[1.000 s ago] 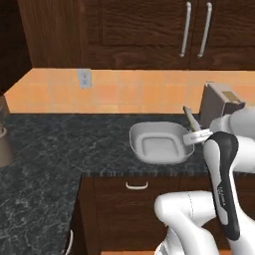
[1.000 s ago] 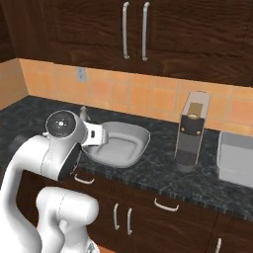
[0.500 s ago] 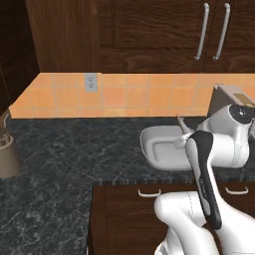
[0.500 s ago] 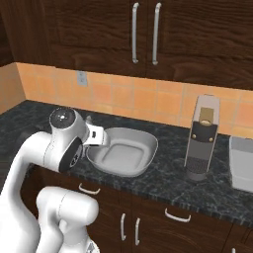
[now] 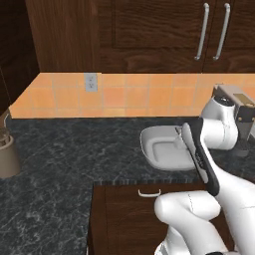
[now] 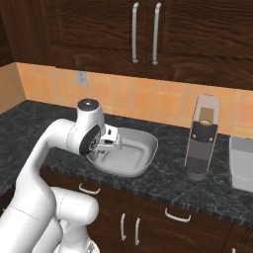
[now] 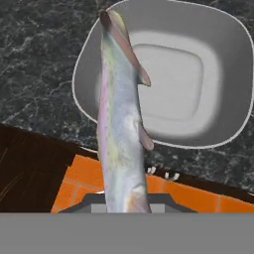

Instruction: Place one corn and one fish in each tupperware on the nearby counter, to pack two identical lunches.

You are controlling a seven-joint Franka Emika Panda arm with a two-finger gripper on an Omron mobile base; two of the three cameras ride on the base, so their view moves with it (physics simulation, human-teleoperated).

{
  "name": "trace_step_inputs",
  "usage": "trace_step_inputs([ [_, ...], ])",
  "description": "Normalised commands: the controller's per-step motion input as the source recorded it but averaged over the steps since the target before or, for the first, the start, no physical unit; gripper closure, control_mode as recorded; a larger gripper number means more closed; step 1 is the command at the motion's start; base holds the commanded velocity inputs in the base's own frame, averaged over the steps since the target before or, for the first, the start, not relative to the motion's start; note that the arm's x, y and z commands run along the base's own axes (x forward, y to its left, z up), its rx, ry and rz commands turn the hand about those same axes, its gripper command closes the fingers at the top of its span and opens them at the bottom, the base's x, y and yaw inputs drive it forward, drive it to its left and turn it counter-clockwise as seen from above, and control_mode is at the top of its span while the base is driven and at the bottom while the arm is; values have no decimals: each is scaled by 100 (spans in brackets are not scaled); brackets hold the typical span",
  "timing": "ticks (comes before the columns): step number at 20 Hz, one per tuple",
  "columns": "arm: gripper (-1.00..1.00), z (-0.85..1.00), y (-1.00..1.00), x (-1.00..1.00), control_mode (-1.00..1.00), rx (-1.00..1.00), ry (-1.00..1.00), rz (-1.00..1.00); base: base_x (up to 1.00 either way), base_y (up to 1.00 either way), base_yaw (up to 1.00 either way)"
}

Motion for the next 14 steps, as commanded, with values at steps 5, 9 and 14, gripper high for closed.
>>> trace_step_inputs([
  [5,100,-41,-14,20,-100,0,6,0,0,0,0],
  [9,100,-48,0,37,-100,0,-2,0,0,0,0],
  [14,100,-30,0,37,-100,0,0,0,0,0,0],
])
